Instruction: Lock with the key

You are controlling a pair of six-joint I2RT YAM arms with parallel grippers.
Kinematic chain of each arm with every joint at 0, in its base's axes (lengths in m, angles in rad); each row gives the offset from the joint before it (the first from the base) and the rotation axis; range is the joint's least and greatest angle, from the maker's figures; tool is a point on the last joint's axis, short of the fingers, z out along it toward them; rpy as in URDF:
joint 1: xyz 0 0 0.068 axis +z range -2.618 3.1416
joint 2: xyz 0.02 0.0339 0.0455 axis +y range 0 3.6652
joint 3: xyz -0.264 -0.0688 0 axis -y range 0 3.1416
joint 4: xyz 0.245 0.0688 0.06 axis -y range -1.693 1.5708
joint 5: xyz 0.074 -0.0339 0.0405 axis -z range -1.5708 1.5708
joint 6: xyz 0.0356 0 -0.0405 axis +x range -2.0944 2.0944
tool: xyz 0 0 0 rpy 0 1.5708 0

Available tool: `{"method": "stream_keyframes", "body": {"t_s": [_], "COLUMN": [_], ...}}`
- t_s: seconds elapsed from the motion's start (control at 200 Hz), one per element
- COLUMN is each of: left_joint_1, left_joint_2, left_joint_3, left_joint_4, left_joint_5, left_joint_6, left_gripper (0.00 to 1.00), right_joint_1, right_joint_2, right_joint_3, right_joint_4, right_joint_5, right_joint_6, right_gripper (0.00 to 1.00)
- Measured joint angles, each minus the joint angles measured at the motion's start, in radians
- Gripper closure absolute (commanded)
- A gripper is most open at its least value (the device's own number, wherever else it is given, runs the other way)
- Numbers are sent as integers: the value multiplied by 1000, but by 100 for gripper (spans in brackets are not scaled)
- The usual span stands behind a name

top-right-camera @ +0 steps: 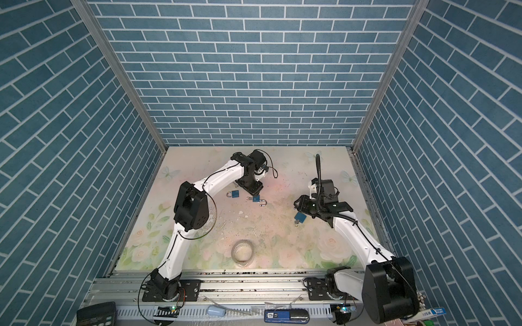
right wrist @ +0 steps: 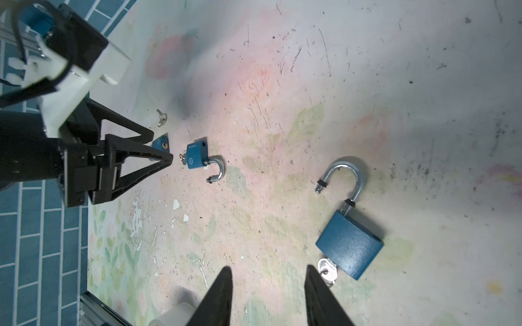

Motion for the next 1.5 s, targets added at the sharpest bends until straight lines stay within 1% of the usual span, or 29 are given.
{"method": "stream_keyframes", "body": {"t_s": [0.09,0.16,0.22,0.375,0.525,0.865,1.205,1.4,1.5], "left_joint_1": [0,0,-2,-8,-9,-11,-20,-31,-38], "left_joint_2": [-25,-23,-10,68,133,139,160,192,221], "left_joint_3": [-37,-35,-14,77,85,75,76,135,186], "left_joint_4": [2,-13,-48,-97,-104,-21,-7,-31,-54], "left_joint_5": [42,96,121,115,84,58,37,35,33], "left_joint_6": [148,248,311,414,478,537,544,540,530], "left_gripper": [31,30,30,31,32,32,34,34,38], "right_joint_1": [0,0,0,0,0,0,0,0,0], "right_joint_2": [-6,-14,-20,-38,-48,-71,-79,-85,-93], "right_joint_3": [0,0,-2,-25,-47,-49,-49,-50,-50], "right_joint_4": [-27,-35,-39,-38,-38,-38,-39,-39,-39], "right_joint_5": [-1,-2,-3,-7,-11,-20,-19,-17,-14], "right_joint_6": [-12,-19,-24,-25,-25,-25,-25,-25,-25], "right_gripper": [57,57,57,57,57,57,58,58,58]}}
